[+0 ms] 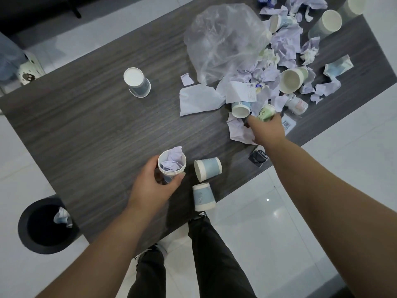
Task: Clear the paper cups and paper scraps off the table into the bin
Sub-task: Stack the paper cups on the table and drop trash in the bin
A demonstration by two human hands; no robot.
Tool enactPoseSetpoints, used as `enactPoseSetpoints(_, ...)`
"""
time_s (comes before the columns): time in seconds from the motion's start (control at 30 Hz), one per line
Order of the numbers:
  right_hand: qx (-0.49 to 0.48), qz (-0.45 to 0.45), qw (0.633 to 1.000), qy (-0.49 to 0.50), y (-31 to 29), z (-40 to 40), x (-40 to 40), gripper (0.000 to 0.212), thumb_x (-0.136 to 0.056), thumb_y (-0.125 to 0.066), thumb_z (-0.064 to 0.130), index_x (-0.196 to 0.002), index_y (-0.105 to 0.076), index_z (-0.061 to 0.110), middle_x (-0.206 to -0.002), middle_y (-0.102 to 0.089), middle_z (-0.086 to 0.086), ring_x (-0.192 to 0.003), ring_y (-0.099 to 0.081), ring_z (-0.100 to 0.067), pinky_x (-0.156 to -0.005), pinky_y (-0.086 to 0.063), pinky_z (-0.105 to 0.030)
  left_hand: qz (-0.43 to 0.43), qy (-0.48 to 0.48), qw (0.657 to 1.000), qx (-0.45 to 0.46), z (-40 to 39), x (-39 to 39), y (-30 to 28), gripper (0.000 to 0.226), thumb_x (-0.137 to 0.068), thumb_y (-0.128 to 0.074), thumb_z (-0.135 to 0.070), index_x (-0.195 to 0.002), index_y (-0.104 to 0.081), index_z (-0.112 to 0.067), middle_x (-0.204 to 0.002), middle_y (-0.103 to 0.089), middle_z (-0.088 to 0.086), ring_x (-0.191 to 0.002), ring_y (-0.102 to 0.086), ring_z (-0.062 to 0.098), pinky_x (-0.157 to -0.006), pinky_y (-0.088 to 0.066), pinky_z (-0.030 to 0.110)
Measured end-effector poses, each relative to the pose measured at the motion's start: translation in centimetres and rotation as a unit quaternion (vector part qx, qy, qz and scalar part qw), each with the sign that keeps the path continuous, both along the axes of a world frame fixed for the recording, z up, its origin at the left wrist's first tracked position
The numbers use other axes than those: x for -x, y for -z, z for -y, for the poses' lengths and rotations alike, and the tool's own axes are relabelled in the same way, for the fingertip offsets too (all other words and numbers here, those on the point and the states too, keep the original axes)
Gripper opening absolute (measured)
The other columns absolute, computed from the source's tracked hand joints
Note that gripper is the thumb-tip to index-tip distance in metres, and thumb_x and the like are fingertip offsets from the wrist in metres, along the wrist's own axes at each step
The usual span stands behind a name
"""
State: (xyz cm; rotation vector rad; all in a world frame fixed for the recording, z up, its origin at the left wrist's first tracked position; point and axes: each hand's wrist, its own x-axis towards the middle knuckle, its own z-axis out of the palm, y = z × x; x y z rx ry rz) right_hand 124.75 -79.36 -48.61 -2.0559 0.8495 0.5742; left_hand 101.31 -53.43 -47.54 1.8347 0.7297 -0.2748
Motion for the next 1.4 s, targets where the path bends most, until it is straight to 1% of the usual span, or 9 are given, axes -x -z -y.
enactPoseSetpoints(0.17, -0.097, -0.009, 0.993, 0.07, -0.6, 0.5, 0.8, 0.069, -0.067, -0.072, 0.027, -0.134, -0.056, 0.018, -0.112, -0.067, -0.009, -0.097, -0.067, -0.029, -0.073, -0.054, -0.041, -0.001, -0.011, 1.0, 0.011, -0.2, 0.0, 0.0, 0.056, -0.08, -0.093, -0.042, -0.128, -0.066, -0.047, -0.117, -0.075, -0.029, -0.105, -0.071, -0.007, -0.077, -0.051, 0.003)
enactPoseSetpoints(0.37, -0.143, -0.027, 0.982, 0.118, -3.0, 0.6, 1.3, 0.031, -0.084, -0.063, 0.011, -0.115, -0.06, 0.011, -0.098, -0.058, -0.016, -0.077, -0.062, -0.023, -0.051, -0.046, -0.027, -0.002, -0.006, 1.0, 0.01, -1.1, -0.2, -0.2, 0.053, -0.08, -0.091, -0.047, -0.124, -0.063, -0.054, -0.118, -0.073, -0.033, -0.107, -0.068, -0.009, -0.076, -0.051, 0.004)
enactPoseSetpoints(0.5, -0.097, 0.018, 0.994, 0.04, -5.8, -0.7, 1.8, 0.041, -0.089, -0.069, 0.012, -0.124, -0.048, 0.019, -0.12, -0.068, -0.014, -0.096, -0.074, -0.028, -0.076, -0.058, -0.039, 0.0, 0.002, 1.0, 0.01, -1.9, -0.3, -0.5, 0.05, -0.08, -0.089, -0.049, -0.121, -0.062, -0.057, -0.118, -0.073, -0.03, -0.107, -0.07, -0.006, -0.083, -0.054, 0.017)
enactPoseSetpoints(0.6, -0.033, 0.026, 0.995, -0.091, -8.9, -2.3, 2.9, 0.044, -0.084, -0.071, 0.035, -0.123, -0.054, 0.024, -0.108, -0.076, -0.004, -0.093, -0.077, -0.018, -0.085, -0.061, -0.044, 0.02, 0.01, 1.0, 0.005, -2.6, -0.2, -1.1, 0.051, -0.081, -0.09, -0.048, -0.118, -0.06, -0.066, -0.118, -0.072, -0.034, -0.107, -0.069, -0.008, -0.078, -0.054, 0.008)
enactPoseSetpoints(0.77, -0.059, 0.006, 0.946, -0.319, -12.6, -7.9, 5.5, 0.015, -0.091, -0.073, 0.04, -0.104, -0.066, 0.039, -0.084, -0.072, 0.002, -0.059, -0.062, 0.001, -0.051, -0.046, -0.016, 0.026, 0.028, 0.999, -0.004, -3.7, 0.0, -1.3, 0.057, -0.081, -0.09, -0.046, -0.122, -0.057, -0.067, -0.122, -0.072, -0.029, -0.11, -0.07, -0.004, -0.089, -0.055, 0.019)
enactPoseSetpoints(0.9, -0.082, -0.046, 0.87, -0.483, -12.0, -13.5, 7.4, 0.03, -0.093, -0.076, 0.04, -0.119, -0.061, 0.037, -0.104, -0.07, 0.015, -0.083, -0.069, 0.001, -0.067, -0.05, -0.015, 0.028, 0.041, 0.998, -0.025, -4.6, 0.1, -1.7, 0.06, -0.082, -0.091, -0.044, -0.129, -0.057, -0.059, -0.124, -0.07, -0.022, -0.111, -0.066, -0.003, -0.09, -0.054, 0.022)
enactPoseSetpoints(1.07, -0.036, -0.004, 0.822, -0.569, -11.7, -17.9, 8.1, 0.041, -0.087, -0.073, 0.064, -0.099, -0.072, 0.025, -0.091, -0.075, 0.008, -0.085, -0.068, -0.008, -0.078, -0.057, -0.034, 0.015, 0.054, 0.998, -0.019, -6.2, 0.7, -2.2, 0.06, -0.083, -0.09, -0.046, -0.136, -0.063, -0.044, -0.128, -0.067, -0.018, -0.115, -0.067, 0.004, -0.098, -0.06, 0.04)
enactPoseSetpoints(1.23, -0.047, 0.002, 0.785, -0.618, -11.6, -19.6, 8.2, 0.026, -0.097, -0.066, 0.05, -0.095, -0.074, 0.025, -0.09, -0.073, 0.008, -0.088, -0.067, -0.013, -0.085, -0.057, -0.043, 0.022, 0.036, 0.999, -0.013, -7.7, 1.5, -2.5, 0.057, -0.08, -0.09, -0.042, -0.131, -0.065, -0.045, -0.122, -0.07, -0.018, -0.111, -0.067, 0.002, -0.096, -0.061, 0.04)
enactPoseSetpoints(1.4, -0.016, 0.017, 0.758, -0.651, -10.5, -21.1, 9.6, 0.042, -0.099, -0.063, 0.057, -0.125, -0.07, 0.025, -0.113, -0.07, -0.001, -0.107, -0.065, -0.021, -0.098, -0.052, -0.037, 0.035, 0.031, 0.999, -0.016, -8.2, 2.2, -2.7, 0.057, -0.076, -0.088, -0.053, -0.128, -0.064, -0.048, -0.117, -0.069, -0.023, -0.108, -0.067, -0.003, -0.088, -0.057, 0.024)
